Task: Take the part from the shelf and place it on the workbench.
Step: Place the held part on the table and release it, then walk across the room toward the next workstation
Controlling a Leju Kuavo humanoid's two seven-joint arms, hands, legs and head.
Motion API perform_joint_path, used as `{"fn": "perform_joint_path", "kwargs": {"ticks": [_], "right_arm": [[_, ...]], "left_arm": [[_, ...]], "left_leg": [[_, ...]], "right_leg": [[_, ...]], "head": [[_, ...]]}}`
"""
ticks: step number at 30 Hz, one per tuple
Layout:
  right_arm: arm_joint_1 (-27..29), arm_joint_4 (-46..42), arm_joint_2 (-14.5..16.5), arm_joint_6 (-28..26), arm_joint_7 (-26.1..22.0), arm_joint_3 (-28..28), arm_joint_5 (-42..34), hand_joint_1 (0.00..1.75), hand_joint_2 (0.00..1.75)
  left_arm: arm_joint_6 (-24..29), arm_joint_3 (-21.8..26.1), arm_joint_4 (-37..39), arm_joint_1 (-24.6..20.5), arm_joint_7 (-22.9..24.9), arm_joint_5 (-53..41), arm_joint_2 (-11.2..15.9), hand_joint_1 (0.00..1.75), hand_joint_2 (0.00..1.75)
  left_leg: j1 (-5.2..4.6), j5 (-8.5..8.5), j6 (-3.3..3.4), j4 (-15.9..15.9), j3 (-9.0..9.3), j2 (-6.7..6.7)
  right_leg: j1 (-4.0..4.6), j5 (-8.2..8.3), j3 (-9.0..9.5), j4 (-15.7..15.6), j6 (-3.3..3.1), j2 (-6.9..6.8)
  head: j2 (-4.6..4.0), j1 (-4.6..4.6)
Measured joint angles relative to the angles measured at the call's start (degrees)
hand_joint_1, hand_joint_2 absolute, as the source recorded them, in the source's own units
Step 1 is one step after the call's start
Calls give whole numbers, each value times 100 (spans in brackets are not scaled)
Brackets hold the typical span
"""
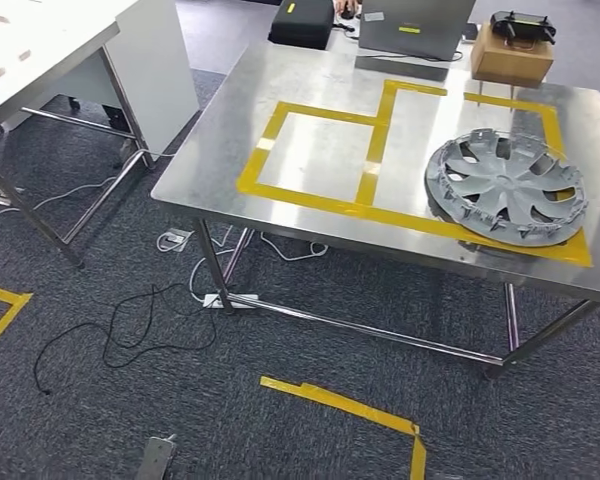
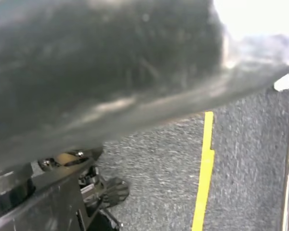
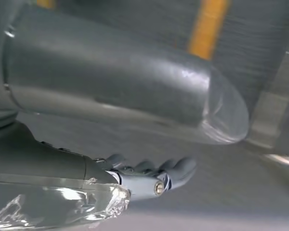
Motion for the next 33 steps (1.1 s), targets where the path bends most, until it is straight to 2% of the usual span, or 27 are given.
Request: {"fn": "perform_joint_path", "kwargs": {"ticks": [2, 3, 4, 5, 6, 7, 9, 10, 11, 12, 13, 14, 15, 17, 18, 19, 20, 21, 22, 24, 25, 27, 28, 29, 30, 32, 33], "right_arm": [[-313, 756, -70, 234, 572, -426, 77, 0, 0], [-448, 1080, -94, 310, 799, -586, 125, 0, 0], [-558, 1337, -110, 361, 936, -704, 168, 0, 0], [-647, 1549, -120, 403, 990, -792, 210, 0, 0], [-726, 1724, -129, 442, 1017, -856, 255, 0, 0], [-795, 1876, -139, 482, 1031, -903, 304, 0, 0], [-902, 2123, -154, 549, 1047, -962, 407, 0, 0], [-943, 2218, -158, 574, 1059, -983, 455, 0, 0], [-979, 2298, -159, 601, 1074, -1001, 503, 0, 0], [-1008, 2370, -157, 624, 1090, -1016, 547, 0, 0], [-1032, 2424, -158, 647, 1102, -1027, 584, 0, 0], [-1050, 2469, -159, 670, 1101, -1035, 618, 0, 0], [-1065, 2504, -159, 685, 1087, -1041, 641, 0, 0], [-1090, 2546, -162, 708, 1027, -1058, 663, 0, 0], [-1099, 2559, -164, 714, 993, -1069, 664, 0, 0], [-1107, 2569, -165, 719, 963, -1080, 668, 0, 0], [-1114, 2576, -166, 724, 937, -1086, 673, 0, 0], [-1121, 2581, -166, 728, 911, -1089, 683, 0, 0], [-1128, 2584, -166, 733, 890, -1091, 698, 0, 0], [-1136, 2592, -166, 743, 860, -1092, 724, 0, 0], [-1141, 2597, -166, 747, 851, -1093, 733, 0, 0], [-1149, 2610, -166, 748, 840, -1094, 741, 0, 0], [-1153, 2616, -170, 748, 837, -1093, 744, 0, 0], [-1152, 2622, -174, 748, 837, -1093, 744, 0, 0], [-1149, 2626, -180, 748, 836, -1094, 744, 0, 0], [-1146, 2633, -191, 748, 836, -1094, 742, 0, 0], [-1147, 2635, -196, 748, 836, -1095, 742, 0, 0]], "left_arm": [[10, 38, 0, 44, -2, 4, 21, 0, 0], [16, 56, 0, 76, -3, -1, 31, 0, 0], [20, 77, 0, 107, -6, -5, 41, 0, 0], [23, 97, 0, 136, -10, -11, 49, 0, 0], [26, 117, 0, 156, -16, -17, 55, 0, 0], [30, 132, 0, 168, -25, -25, 57, 0, 0], [57, 148, 0, 175, -45, -95, 58, 0, 0], [87, 148, 0, 182, -53, -166, 57, 0, 0], [124, 144, 0, 198, -58, -246, 59, 0, 0], [165, 141, 0, 224, -63, -316, 66, 0, 0], [201, 137, 2, 252, -68, -360, 70, 0, 0], [227, 136, 4, 279, -74, -381, 73, 0, 0], [245, 136, 6, 297, -84, -389, 76, 0, 0], [259, 136, 9, 309, -103, -392, 69, 0, 0], [263, 137, 9, 312, -113, -392, 67, 0, 0], [267, 138, 9, 319, -121, -392, 65, 0, 0], [272, 139, 9, 327, -129, -392, 63, 0, 0], [277, 141, 9, 334, -137, -391, 62, 0, 0], [280, 143, 8, 336, -146, -390, 60, 0, 0], [285, 144, 8, 318, -157, -388, 53, 0, 0], [288, 144, 8, 308, -160, -386, 47, 0, 0], [292, 144, 9, 316, -161, -382, 39, 0, 0], [294, 145, 9, 331, -161, -380, 35, 0, 0], [295, 147, 9, 343, -161, -379, 33, 0, 0], [296, 149, 9, 344, -161, -378, 28, 0, 0], [296, 151, 9, 328, -161, -376, 16, 0, 0], [295, 151, 9, 325, -161, -376, 11, 0, 0]], "left_leg": [[-36, 115, 44, 12, -158, 20], [-57, 174, 48, 20, -242, 23], [-78, 232, 48, 29, -328, 18], [-95, 289, 42, 38, -408, -1], [-107, 342, 31, 48, -484, -34], [-114, 393, 16, 62, -552, -75], [-132, 501, -22, 98, -668, -172], [-134, 562, -43, 109, -712, -217], [-136, 625, -67, 115, -748, -266], [-127, 671, -93, 116, -780, -318], [-123, 632, -126, 149, -819, -328], [-116, 491, -164, 263, -878, -305], [-105, 248, -203, 493, -965, -248], [-68, -326, -272, 1246, -1170, -111], [-46, -484, -298, 1606, -1228, -77], [-26, -502, -318, 1829, -1215, -60], [-9, -403, -330, 1860, -1112, -47], [3, -247, -336, 1684, -908, -17], [8, -128, -334, 1347, -622, 60], [-21, -138, -297, 564, -65, 264], [-44, -197, -259, 314, 80, 328], [-81, -202, -150, 154, 92, 291], [-82, -146, -95, 141, 44, 253], [-79, -82, -36, 128, -13, 211], [-76, -7, 16, 114, -83, 166], [-96, 143, 85, 117, -262, 50], [-117, 221, 100, 121, -359, -15]], "right_leg": [[4, -523, -247, 785, 11, 2], [6, -636, -298, 1102, 8, 2], [7, -620, -265, 1251, -4, 2], [11, -495, -124, 1184, -25, 7], [16, -322, 129, 890, -55, 41], [22, -201, 440, 470, -90, 132], [24, -159, 1004, -359, -135, 334], [28, -200, 1134, -571, -141, 388], [35, -209, 1174, -654, -139, 372], [28, -186, 1133, -656, -151, 312], [20, -147, 1089, -648, -182, 249], [10, -102, 1043, -640, -228, 180], [-1, -59, 981, -632, -274, 103], [19, 19, 844, -572, -328, -46], [26, 53, 752, -532, -330, -126], [30, 85, 662, -485, -330, -204], [32, 111, 572, -436, -327, -276], [33, 135, 485, -385, -320, -342], [35, 157, 415, -337, -307, -397], [51, 208, 328, -272, -255, -500], [57, 241, 312, -261, -221, -552], [52, 317, 297, -273, -147, -652], [42, 297, 282, -262, -111, -617], [36, 178, 242, -190, -83, -508], [34, -43, 176, -14, -65, -353], [47, -627, -5, 643, -74, -76], [61, -816, -67, 995, -93, -25]], "head": [[0, 23], [0, 26], [0, 26], [0, 25], [0, 24], [0, 25], [0, 24], [-1, 24], [-1, 24], [-1, 27], [-1, 21], [0, 5], [-1, -15], [-1, -50], [-1, -54], [0, -53], [0, -55], [0, -55], [0, -57], [0, -61], [0, -63], [0, -62], [0, -64], [0, -62], [0, -61], [0, -58], [0, -59]]}}
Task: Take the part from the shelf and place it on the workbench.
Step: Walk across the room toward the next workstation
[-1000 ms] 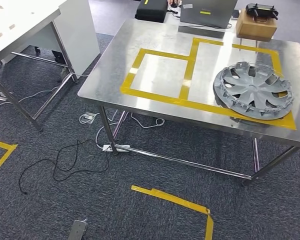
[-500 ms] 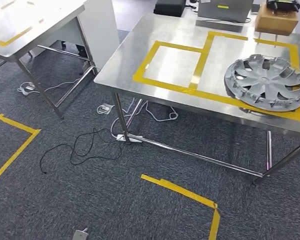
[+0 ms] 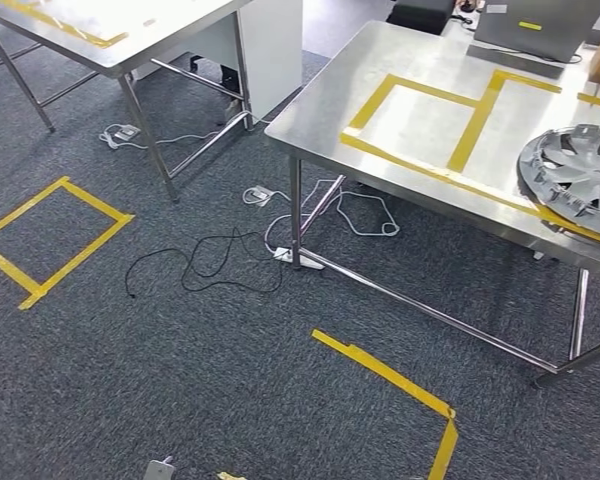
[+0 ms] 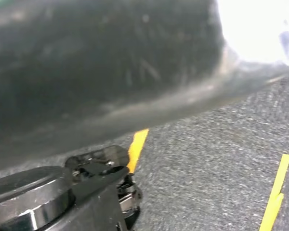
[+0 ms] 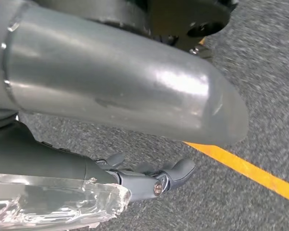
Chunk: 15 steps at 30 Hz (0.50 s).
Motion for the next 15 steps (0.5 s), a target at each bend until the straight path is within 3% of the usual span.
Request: {"fn": "perform_joint_path", "kwargs": {"ticks": [1, 2, 3, 5, 7, 8, 10, 11, 12, 14, 15], "right_arm": [[-4, 2, -3, 0, 1, 0, 0, 0, 0], [-7, 4, -5, 0, 1, -1, 0, 0, 0], [-11, 5, -7, 0, 1, -1, 0, 0, 0], [-25, 7, -9, 0, 1, -1, 0, 0, 0], [-44, 12, -13, 0, -1, 1, 0, 0, 0], [-54, 18, -14, 0, -1, 1, 1, 0, 0], [-65, 33, -10, 1, 1, -1, 0, 0, 0], [-70, 40, -8, 3, 1, -2, 0, 0, 0], [-66, 46, -6, 5, 1, -3, 0, 0, 0], [-52, 52, -6, 7, 1, -5, 1, 0, 0], [-47, 54, -7, 7, 1, -8, 1, 0, 0]], "left_arm": [[0, 0, 0, 4, 0, 0, -3, 0, 0], [0, 1, 0, 10, 0, 0, -4, 0, 0], [0, 1, 0, 14, 0, 0, -5, 0, 0], [0, 2, 0, 9, -1, 0, -14, 0, 0], [0, 2, 0, 0, -2, 0, -28, 0, 0], [0, 2, 0, 2, -2, 0, -32, 0, 0], [2, 2, 0, 29, -2, 0, -21, 0, 0], [3, 3, 1, 47, -2, -1, -18, 0, 0], [5, 3, 1, 59, -2, -1, -16, 0, 0], [7, 4, 2, 53, -2, -1, -20, 0, 0], [7, 4, 2, 44, -2, 0, -20, 0, 0]], "left_leg": [[-22, 77, 8, 5, -98, -67], [-41, 153, 11, 10, -192, -136], [-58, 229, 9, 14, -282, -208], [-88, 378, -4, 22, -436, -360], [-107, 525, -29, 24, -530, -492], [-107, 592, -51, 21, -557, -547], [-106, 673, -109, 17, -614, -628], [-103, 570, -151, 78, -659, -566], [-92, 346, -204, 238, -720, -453], [-9, -310, -328, 893, -872, -165], [50, -544, -391, 1302, -939, -92]], "right_leg": [[18, -45, -4, 235, -27, 20], [37, 50, 79, 284, -61, 31], [60, 235, 262, 122, -104, 56], [105, 509, 858, -693, -219, 257], [118, 482, 1343, -1472, -277, 450], [125, 438, 1429, -1647, -281, 464], [113, 504, 1362, -1677, -289, 338], [98, 560, 1307, -1675, -323, 257], [78, 626, 1240, -1677, -350, 165], [63, 744, 1101, -1671, -374, -22], [59, 796, 1031, -1660, -354, -123]], "head": [[0, -2], [0, -3], [0, -3], [0, -3], [0, -9], [0, -3], [-1, 16], [-1, 13], [-2, -9], [-2, -49], [-2, -57]]}}
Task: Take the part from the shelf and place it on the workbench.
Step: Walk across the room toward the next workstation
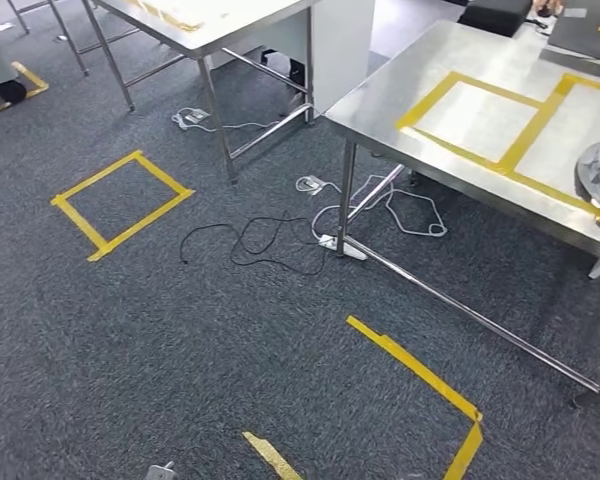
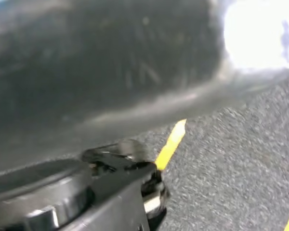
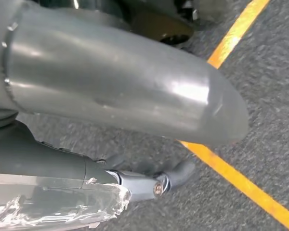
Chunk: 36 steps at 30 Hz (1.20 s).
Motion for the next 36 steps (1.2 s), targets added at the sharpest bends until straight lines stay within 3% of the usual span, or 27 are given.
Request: {"fn": "perform_joint_path", "kwargs": {"ticks": [1, 3, 4, 5, 6, 7, 8, 10, 11, 13, 15, 16, 17, 18, 19, 20, 22, 23, 25, 27, 28, 30, 31, 32, 33, 34, 36], "right_arm": [[0, 1, -1, -1, 0, -2, 0, 0, 0], [-8, 1, -1, -1, -1, -5, 1, 0, 0], [-13, 1, -1, -1, -1, -6, 1, 0, 0], [-17, 0, -4, -1, -1, -7, 1, 0, 0], [-19, 1, -8, -1, -1, -8, 2, 0, 0], [-23, 2, -11, -2, -1, -9, 2, 0, 0], [-26, 3, -14, -2, -2, -10, 2, 0, 0], [-30, 6, -13, -2, -2, -11, 3, 0, 0], [-27, 8, -13, -1, -3, -12, 3, 0, 0], [-19, 8, -22, 120, -195, -27, -108, 0, 0], [-25, -9, -57, 454, -905, -96, -381, 0, 0], [-46, -20, -81, 632, -1343, -142, -506, 0, 0], [-75, -32, -102, 759, -1686, -186, -574, 0, 0], [-107, -45, -119, 843, -1892, -221, -599, 0, 0], [-136, -60, -132, 890, -1981, -251, -608, 0, 0], [-156, -78, -146, 922, -2010, -278, -610, 0, 0], [-181, -111, -179, 954, -2046, -322, -609, 0, 0], [-196, -121, -192, 961, -2059, -342, -605, 0, 0], [-220, -127, -195, 975, -2082, -378, -596, 0, 0], [-229, -132, -188, 997, -2094, -403, -580, 0, 0], [-225, -134, -184, 1009, -2099, -409, -566, 0, 0], [-207, -138, -183, 1021, -2104, -422, -540, 0, 0], [-198, -138, -184, 1023, -2104, -434, -532, 0, 0], [-194, -138, -184, 1022, -2104, -446, -528, 0, 0], [-196, -138, -185, 1022, -2104, -457, -526, 0, 0], [-200, -138, -185, 1022, -2104, -465, -522, 0, 0], [-215, -139, -189, 1022, -2104, -474, -518, 0, 0]], "left_arm": [[0, 0, 0, -5, 0, 0, 0, 0, 0], [0, 0, 0, -3, 0, -1, 0, 0, 0], [-1, 0, 0, -3, 0, 0, -1, 0, 0], [-2, -1, 0, -10, 0, -1, -6, 0, 0], [-4, -1, 0, -22, 0, 0, -10, 0, 0], [-5, -2, 0, -35, 0, 0, -15, 0, 0], [-6, -2, 0, -44, 0, 0, -19, 0, 0], [-4, -2, 0, -31, 0, 0, -11, 0, 0], [-2, -1, 0, -18, 0, 0, -7, 0, 0], [-49, 1, -29, -8, -24, 158, -10, 0, 0], [-164, 2, -142, -16, -67, 611, -38, 0, 0], [-215, 3, -211, -17, -82, 858, -49, 0, 0], [-238, 3, -268, -16, -88, 1041, -52, 0, 0], [-243, 3, -315, -14, -89, 1161, -50, 0, 0], [-239, 1, -362, -12, -90, 1249, -49, 0, 0], [-233, -4, -407, -11, -90, 1313, -59, 0, 0], [-219, -14, -478, -20, -92, 1396, -94, 0, 0], [-208, -19, -507, -21, -93, 1432, -111, 0, 0], [-174, -28, -554, 0, -94, 1523, -117, 0, 0], [-143, -45, -588, 45, -94, 1638, -107, 0, 0], [-136, -57, -602, 59, -95, 1692, -98, 0, 0], [-134, -101, -627, 67, -95, 1773, -87, 0, 0], [-135, -125, -636, 67, -95, 1790, -84, 0, 0], [-136, -145, -643, 74, -95, 1800, -81, 0, 0], [-137, -160, -645, 85, -95, 1802, -80, 0, 0], [-138, -167, -647, 98, -96, 1803, -78, 0, 0], [-139, -175, -655, 104, -96, 1804, -81, 0, 0]], "left_leg": [[63, -82, -59, 332, -22, 35], [190, 120, -180, 488, 166, 78], [249, 277, -243, 240, 423, 139], [291, 342, -301, -158, 750, 248], [293, 330, -311, -571, 1046, 344], [281, 273, -289, -899, 1250, 424], [249, 196, -233, -1086, 1328, 449], [196, 192, -51, -1160, 1241, 372], [177, 218, 33, -1173, 1183, 325], [130, 324, 188, -1190, 1053, 213], [43, 448, 287, -1188, 889, 74], [-7, 517, 323, -1187, 806, 3], [-54, 583, 352, -1185, 730, -70], [-96, 644, 374, -1183, 667, -146], [-132, 702, 391, -1182, 615, -229], [-153, 756, 407, -1181, 576, -310], [-186, 857, 411, -1177, 514, -461], [-185, 905, 395, -1178, 485, -527], [-193, 997, 339, -1193, 431, -664], [-209, 905, 281, -1109, 367, -557], [-202, 727, 240, -931, 298, -410], [-110, 204, 121, -241, 64, -93], [-44, 22, 53, 122, -48, -17], [26, -51, -13, 355, -89, 29], [93, -7, -78, 376, -27, 64], [157, 121, -145, 180, 146, 109], [232, 384, -260, -563, 659, 320]], "right_leg": [[-10, 47, -72, 18, 23, -98], [-47, 123, -208, 88, 85, -281], [-71, 152, -275, 139, 122, -360], [-88, 174, -340, 194, 163, -428], [-100, 199, -401, 245, 210, -485], [-105, 228, -449, 286, 263, -538], [-111, 264, -489, 311, 320, -585], [-147, 323, -547, 333, 432, -634], [-170, 268, -589, 368, 471, -537], [-178, -114, -746, 726, 481, -176], [-111, -625, -1007, 1492, 405, 89], [-63, -759, -1102, 1838, 351, 132], [-10, -763, -1116, 2018, 284, 153], [45, -649, -1018, 1975, 208, 174], [102, -468, -802, 1708, 123, 221], [160, -312, -513, 1292, 25, 332], [218, -210, -1, 484, -133, 583], [228, -235, 112, 261, -172, 651], [209, -231, 120, 121, -157, 567], [152, -143, 99, 52, -119, 415], [118, -97, 88, 20, -102, 328], [87, -54, 53, 4, -85, 130], [71, -44, 33, 8, -66, 20], [49, -38, 18, 12, -40, -89], [22, -37, 8, 18, -7, -185], [-12, -44, 3, 30, 35, -272], [-59, -90, 14, 86, 146, -413]], "head": [[0, 2], [0, 0], [0, -2], [0, -9], [0, -13], [0, -18], [0, -27], [0, -26], [0, -26], [0, -15], [0, -7], [0, -9], [0, -11], [0, -14], [0, -17], [0, -17], [0, -21], [0, -21], [0, -13], [0, -36], [0, -58], [0, -94], [0, -96], [0, -92], [0, -92], [0, -92], [0, -113]]}}
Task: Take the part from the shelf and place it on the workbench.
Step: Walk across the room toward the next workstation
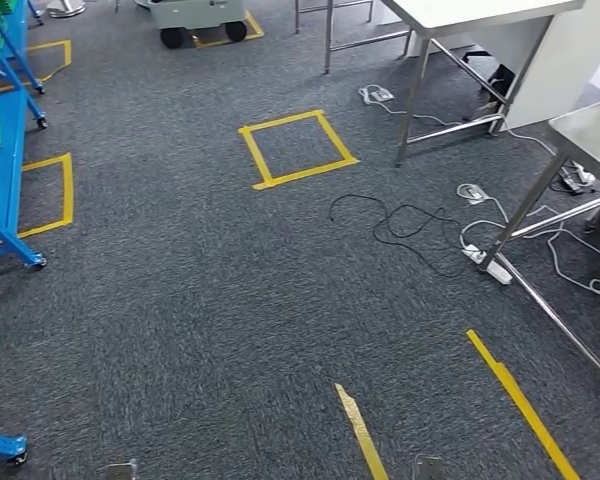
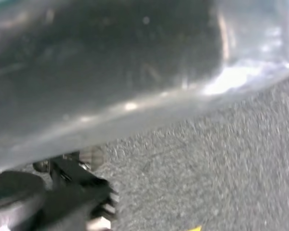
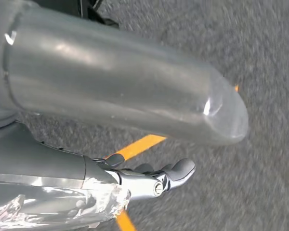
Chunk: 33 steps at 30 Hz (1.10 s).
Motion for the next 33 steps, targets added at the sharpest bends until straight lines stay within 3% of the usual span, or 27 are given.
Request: {"fn": "perform_joint_path", "kwargs": {"ticks": [2, 5, 7, 9, 10, 11, 12, 13, 14, 15, 16, 18, 20, 22, 24, 26, 27, 28, 29, 30, 32, 33], "right_arm": [[-14, -2, -9, -1, -4, -15, 1, 0, 0], [-51, -3, -12, -2, -8, -31, 1, 0, 0], [-58, -3, -10, 1, -6, -36, 3, 0, 0], [-49, -3, -10, 2, -6, -39, 15, 0, 0], [-40, -3, -10, 2, -5, -41, 23, 0, 0], [-30, -3, -11, 2, -4, -44, 32, 0, 0], [-24, -3, -11, 4, -3, -48, 38, 0, 0], [-21, -3, -11, 7, -2, -51, 46, 0, 0], [-23, -3, -11, 11, -2, -52, 56, 0, 0], [-26, -3, -15, 15, -1, -55, 65, 0, 0], [-28, -3, -20, 20, -1, -59, 75, 0, 0], [-39, -3, -28, 34, 2, -68, 89, 0, 0], [-52, -3, -27, 51, 5, -73, 96, 0, 0], [-55, -1, -23, 62, 10, -76, 100, 0, 0], [-46, 1, -22, 68, 23, -79, 107, 0, 0], [-37, 1, -23, 70, 34, -81, 119, 0, 0], [-36, 2, -24, 72, 36, -81, 126, 0, 0], [-38, 2, -24, 73, 38, -81, 132, 0, 0], [-40, 3, -24, 75, 40, -81, 136, 0, 0], [-43, 4, -24, 76, 45, -81, 141, 0, 0], [-51, 7, -24, 68, 65, -81, 159, 0, 0], [-57, 8, -24, 61, 77, -81, 171, 0, 0]], "left_arm": [[-2, -10, -14, -8, 1, 0, -7, 0, 0], [-3, -16, -31, 10, 1, 0, 0, 0, 0], [-3, -20, -39, 15, 0, 4, 7, 0, 0], [-3, -26, -46, 4, 0, 35, 10, 0, 0], [-4, -28, -48, 0, 0, 62, 10, 0, 0], [-4, -30, -49, 4, 0, 90, 12, 0, 0], [-4, -32, -49, 14, 0, 117, 15, 0, 0], [-3, -38, -49, 24, 0, 147, 17, 0, 0], [-3, -50, -49, 31, 0, 173, 18, 0, 0], [-3, -69, -49, 31, 0, 198, 16, 0, 0], [-3, -91, -49, 26, 0, 218, 13, 0, 0], [4, -127, -49, 22, 0, 245, 9, 0, 0], [20, -140, -49, 45, 0, 277, 16, 0, 0], [34, -150, -49, 64, 0, 316, 29, 0, 0], [51, -165, -50, 49, 0, 340, 38, 0, 0], [79, -175, -51, 48, 0, 352, 43, 0, 0], [91, -179, -51, 62, 0, 355, 45, 0, 0], [102, -182, -51, 77, 0, 357, 51, 0, 0], [112, -187, -51, 88, 0, 358, 59, 0, 0], [123, -197, -51, 90, 0, 359, 67, 0, 0], [156, -239, -51, 80, 0, 359, 77, 0, 0], [174, -259, -51, 78, 0, 358, 79, 0, 0]], "left_leg": [[-11, 70, 50, -437, 262, 164], [-57, 18, 281, -468, 208, 54], [-72, 39, 388, -476, 176, -67], [-110, 63, 469, -481, 141, -204], [-137, 73, 497, -480, 123, -285], [-165, 81, 515, -480, 113, -371], [-190, 89, 526, -479, 111, -460], [-210, 95, 534, -479, 116, -548], [-223, 100, 540, -478, 123, -636], [-231, 108, 538, -477, 123, -714], [-234, 118, 527, -471, 111, -790], [-216, 160, 466, -470, 46, -929], [-194, 201, 388, -471, -18, -1018], [-208, 73, 332, -290, -117, -775], [-209, -289, 272, 311, -398, -410], [-173, -560, 207, 957, -689, -289], [-155, -553, 183, 1054, -717, -269], [-140, -443, 167, 932, -630, -248], [-129, -260, 158, 599, -430, -192], [-132, -112, 161, 182, -191, -54], [-157, 55, 237, -418, 148, 161], [-178, 49, 291, -510, 192, 207]], "right_leg": [[-6, -50, 21, 65, 115, -103], [-32, -94, 50, 112, 230, -172], [-62, -307, -97, 397, 265, 97], [-64, -706, -507, 1206, 251, 448], [-52, -861, -746, 1654, 230, 524], [-36, -907, -925, 1948, 201, 554], [-16, -821, -999, 2004, 162, 571], [7, -622, -957, 1817, 116, 600], [30, -352, -821, 1437, 62, 683], [46, -134, -661, 1027, 6, 853], [51, 11, -522, 672, -32, 1012], [58, 57, -381, 347, -61, 1186], [54, 80, -339, 257, -48, 1055], [35, 139, -305, 170, -58, 886], [38, 158, -284, 129, -78, 681], [49, 148, -291, 133, -85, 467], [50, 142, -293, 135, -81, 373], [48, 134, -291, 138, -72, 290], [46, 123, -283, 142, -57, 212], [48, 108, -270, 149, -37, 141], [74, 66, -252, 172, 21, 23], [86, 53, -239, 176, 51, -24]], "head": [[0, -3], [0, 24], [0, 54], [0, 90], [0, 97], [0, 100], [0, 101], [0, 99], [0, 100], [0, 97], [0, 96], [0, 115], [0, 137], [0, 115], [0, 88], [0, 83], [0, 83], [0, 82], [0, 81], [0, 80], [0, 93], [0, 100]]}}
